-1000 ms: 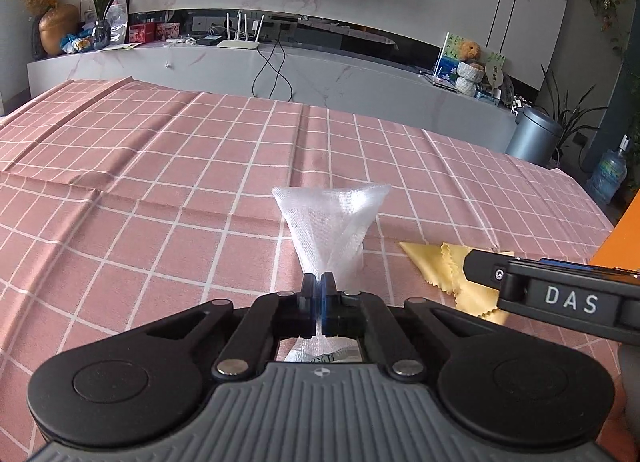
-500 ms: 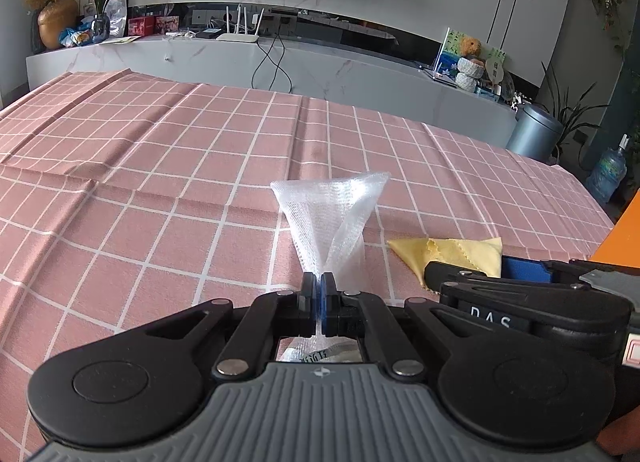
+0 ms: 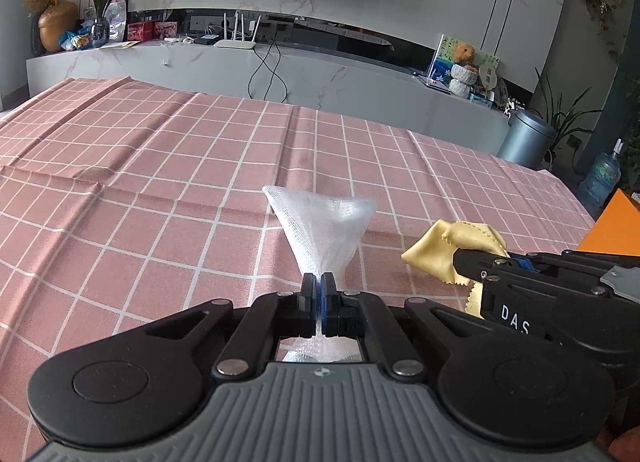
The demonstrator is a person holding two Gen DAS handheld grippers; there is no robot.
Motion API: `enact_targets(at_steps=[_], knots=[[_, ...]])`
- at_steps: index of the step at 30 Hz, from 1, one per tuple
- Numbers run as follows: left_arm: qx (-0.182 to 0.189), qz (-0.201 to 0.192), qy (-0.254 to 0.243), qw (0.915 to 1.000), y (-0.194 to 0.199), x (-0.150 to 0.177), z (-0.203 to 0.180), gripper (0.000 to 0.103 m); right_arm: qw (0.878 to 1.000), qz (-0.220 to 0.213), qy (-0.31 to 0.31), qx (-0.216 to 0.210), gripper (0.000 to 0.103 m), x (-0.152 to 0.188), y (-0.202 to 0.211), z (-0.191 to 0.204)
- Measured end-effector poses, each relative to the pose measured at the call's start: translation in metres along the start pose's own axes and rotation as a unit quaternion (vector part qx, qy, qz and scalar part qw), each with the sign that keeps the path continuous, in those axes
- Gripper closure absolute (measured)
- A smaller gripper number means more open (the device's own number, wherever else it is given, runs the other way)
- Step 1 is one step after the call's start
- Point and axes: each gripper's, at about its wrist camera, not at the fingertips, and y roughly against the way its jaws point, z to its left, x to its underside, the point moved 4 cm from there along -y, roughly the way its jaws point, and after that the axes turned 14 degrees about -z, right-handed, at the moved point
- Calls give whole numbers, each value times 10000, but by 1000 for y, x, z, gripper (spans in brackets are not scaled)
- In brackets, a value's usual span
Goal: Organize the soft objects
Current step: 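Carry the clear bag and yellow cloth over the orange box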
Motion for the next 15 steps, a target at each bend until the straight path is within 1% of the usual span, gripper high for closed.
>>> enact_targets(at_steps=[5,9,15], knots=[[44,-105,42,9999,25,-4,-11,102,9998,-181,49,-79,99,-8,38,-3],[173,-188,69,9997,46,-9,-25,102,9994,-329,50,-118,98,-14,72,-9],[370,-446,-141,9982,81,-19,-54,102,9978,-647,50,-122,98,-22,123,-23]])
